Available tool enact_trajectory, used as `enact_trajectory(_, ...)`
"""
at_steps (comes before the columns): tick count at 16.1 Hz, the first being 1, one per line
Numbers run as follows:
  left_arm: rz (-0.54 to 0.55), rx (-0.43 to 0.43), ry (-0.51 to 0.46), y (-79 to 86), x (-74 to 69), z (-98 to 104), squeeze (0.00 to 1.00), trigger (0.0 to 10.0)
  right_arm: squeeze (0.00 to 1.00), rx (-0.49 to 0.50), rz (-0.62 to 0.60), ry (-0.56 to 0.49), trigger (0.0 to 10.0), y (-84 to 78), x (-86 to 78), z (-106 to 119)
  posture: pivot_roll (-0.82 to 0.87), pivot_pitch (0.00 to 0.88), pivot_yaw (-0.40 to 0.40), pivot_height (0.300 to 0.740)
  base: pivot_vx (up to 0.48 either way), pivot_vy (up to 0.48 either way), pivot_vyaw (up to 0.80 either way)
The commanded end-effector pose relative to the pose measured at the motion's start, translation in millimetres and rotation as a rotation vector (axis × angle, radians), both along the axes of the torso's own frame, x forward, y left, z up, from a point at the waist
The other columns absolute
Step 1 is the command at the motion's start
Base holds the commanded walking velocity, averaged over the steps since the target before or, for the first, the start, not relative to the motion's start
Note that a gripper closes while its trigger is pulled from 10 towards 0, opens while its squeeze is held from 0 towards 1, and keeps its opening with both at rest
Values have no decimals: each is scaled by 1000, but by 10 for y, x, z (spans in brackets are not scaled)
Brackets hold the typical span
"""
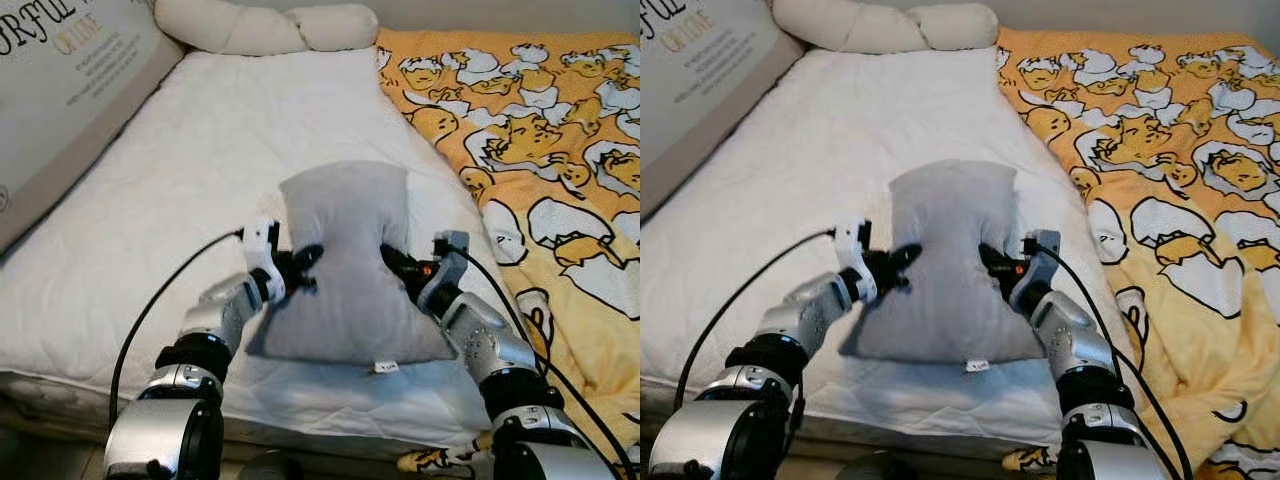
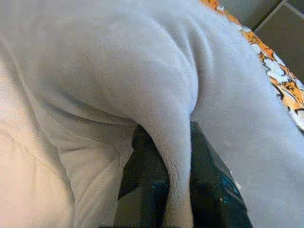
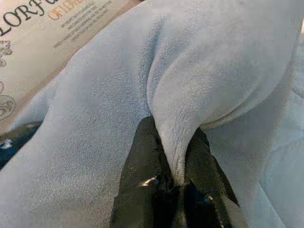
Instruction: Clean up the room
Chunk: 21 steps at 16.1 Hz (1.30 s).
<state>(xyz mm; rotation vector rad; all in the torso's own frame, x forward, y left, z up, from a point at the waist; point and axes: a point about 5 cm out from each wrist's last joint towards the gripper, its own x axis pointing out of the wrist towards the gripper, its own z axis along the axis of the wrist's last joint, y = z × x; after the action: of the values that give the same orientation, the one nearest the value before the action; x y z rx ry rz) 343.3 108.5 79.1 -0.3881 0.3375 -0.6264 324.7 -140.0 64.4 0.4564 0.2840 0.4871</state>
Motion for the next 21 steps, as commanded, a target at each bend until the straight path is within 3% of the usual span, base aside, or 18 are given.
enact_trajectory(1, -22, 7, -43, -62, 19, 90, 0, 0, 0, 15, 6, -42, 0, 89, 32, 84, 49, 0, 100, 740, 0, 0, 0)
enact_trajectory(3, 16, -6, -80, -37, 34, 183, 0, 0, 0, 53, -30, -72, 0, 56, 55, 179, 69, 0, 79, 740, 0, 0, 0)
enact_trajectory(5, 44, 3, -137, -8, 10, 276, 0, 0, 0, 19, -35, -91, 0, 75, 43, 226, 87, 0, 49, 740, 0, 0, 0)
enact_trajectory(9, 65, 166, -243, 24, -31, 396, 0, 0, 0, 14, -80, -163, 0, 90, 60, 413, 84, 0, 51, 740, 0, 0, 0)
enact_trajectory(12, 122, 159, -239, 63, -43, 442, 0, 0, 0, -26, -100, -172, 0, 98, 54, 428, 86, 0, 44, 740, 0, 0, 0)
enact_trajectory(13, 135, 205, -250, 66, -55, 418, 0, 0, 0, -52, -107, -172, 3725, 98, 50, 425, 89, 0, 38, 740, 0, 0, 0)
enact_trajectory(14, 151, 263, -270, 70, -62, 401, 0, 0, 0, -88, -122, -178, 10000, 89, 45, 427, 92, 0, 32, 740, 0, 0, 0)
enact_trajectory(15, 176, 326, -232, 75, -43, 351, 0, 10000, 0, -108, -160, -163, 10000, 68, 37, 415, 95, 0, 27, 740, 0, 0, 0)
enact_trajectory(17, 255, 336, -286, 160, -9, 413, 0, 10000, 0, -107, -173, -177, 10000, 69, 16, 422, 94, 0, 25, 740, 0, 0, 0)
enact_trajectory(21, 264, 375, -290, 182, -8, 415, 0, 10000, 0, -118, -185, -166, 10000, 69, 6, 422, 88, 0, 31, 740, 0, 86, -377)
